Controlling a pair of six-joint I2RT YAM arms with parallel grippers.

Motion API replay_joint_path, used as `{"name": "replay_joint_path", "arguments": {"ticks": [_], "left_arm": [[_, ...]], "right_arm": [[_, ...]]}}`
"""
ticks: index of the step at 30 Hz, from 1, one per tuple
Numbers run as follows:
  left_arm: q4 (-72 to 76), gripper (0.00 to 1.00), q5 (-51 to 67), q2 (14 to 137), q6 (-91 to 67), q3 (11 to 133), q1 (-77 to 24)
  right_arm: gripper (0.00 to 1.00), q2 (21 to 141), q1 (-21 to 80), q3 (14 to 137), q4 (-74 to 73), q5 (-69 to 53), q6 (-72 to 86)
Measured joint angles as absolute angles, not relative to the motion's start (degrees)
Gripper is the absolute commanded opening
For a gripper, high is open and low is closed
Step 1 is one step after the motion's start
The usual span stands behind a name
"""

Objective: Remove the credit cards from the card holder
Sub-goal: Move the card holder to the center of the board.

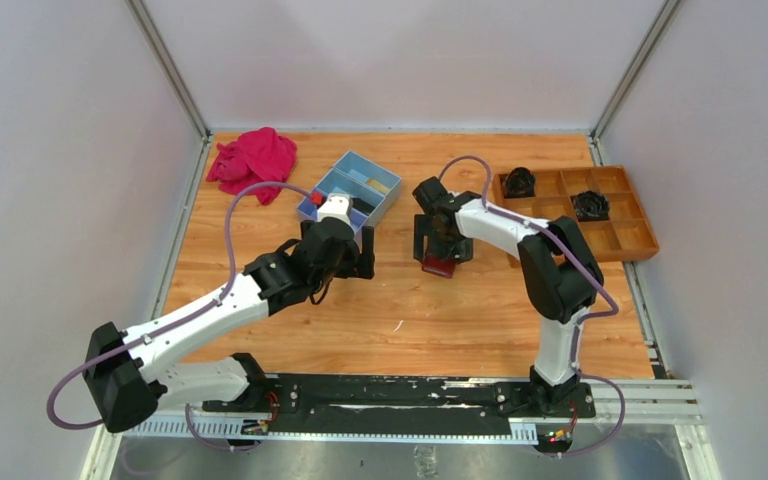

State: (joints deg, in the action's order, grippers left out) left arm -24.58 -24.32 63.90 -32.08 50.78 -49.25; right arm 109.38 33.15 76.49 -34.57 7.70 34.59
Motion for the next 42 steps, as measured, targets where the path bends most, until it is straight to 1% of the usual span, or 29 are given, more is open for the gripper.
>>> {"name": "replay_joint_path", "arguments": {"ticks": [4, 9, 12, 13, 14, 20, 24, 29, 34, 42], "left_arm": [[-25.45, 1.0, -25.1, 63.86, -32.1, 50.78, -49.25], [-25.87, 1.0, -25.1, 64.47, -32.14, 50.78, -49.25], [-25.89, 1.0, -24.84, 65.8, -32.34, 50.87, -49.25], [-25.91, 1.0, -24.64, 66.37, -32.42, 51.0, -49.25], [-25.89, 1.0, -24.45, 67.07, -32.62, 51.22, -49.25], [-25.89, 1.0, -23.4, 68.34, -33.34, 51.77, -49.25], [-25.93, 1.0, -23.07, 68.31, -33.45, 51.77, -49.25], [-26.3, 1.0, -23.09, 67.92, -33.45, 51.77, -49.25], [-26.52, 1.0, -23.2, 66.81, -33.71, 51.77, -49.25], [-26.55, 1.0, -22.96, 66.7, -34.11, 51.77, -49.25]], "right_arm": [[0.86, 104.97, 34.61, 71.26, -33.91, 6.83, 34.7], [0.85, 99.74, 35.53, 64.51, -33.19, 5.15, 34.74], [0.94, 98.1, 35.55, 62.96, -32.8, 5.06, 34.65], [0.98, 97.86, 35.55, 62.85, -32.56, 5.02, 34.5], [1.0, 97.73, 35.55, 62.83, -32.29, 4.97, 34.3], [1.0, 97.58, 35.55, 63.88, -31.48, 6.02, 32.86], [1.0, 100.05, 35.35, 68.47, -31.11, 6.68, 32.18], [0.92, 105.03, 34.83, 73.01, -30.76, 7.29, 31.86], [0.89, 105.75, 34.72, 73.63, -31.75, 7.94, 31.83], [0.98, 104.09, 34.72, 71.35, -30.2, 9.43, 31.79]]}}
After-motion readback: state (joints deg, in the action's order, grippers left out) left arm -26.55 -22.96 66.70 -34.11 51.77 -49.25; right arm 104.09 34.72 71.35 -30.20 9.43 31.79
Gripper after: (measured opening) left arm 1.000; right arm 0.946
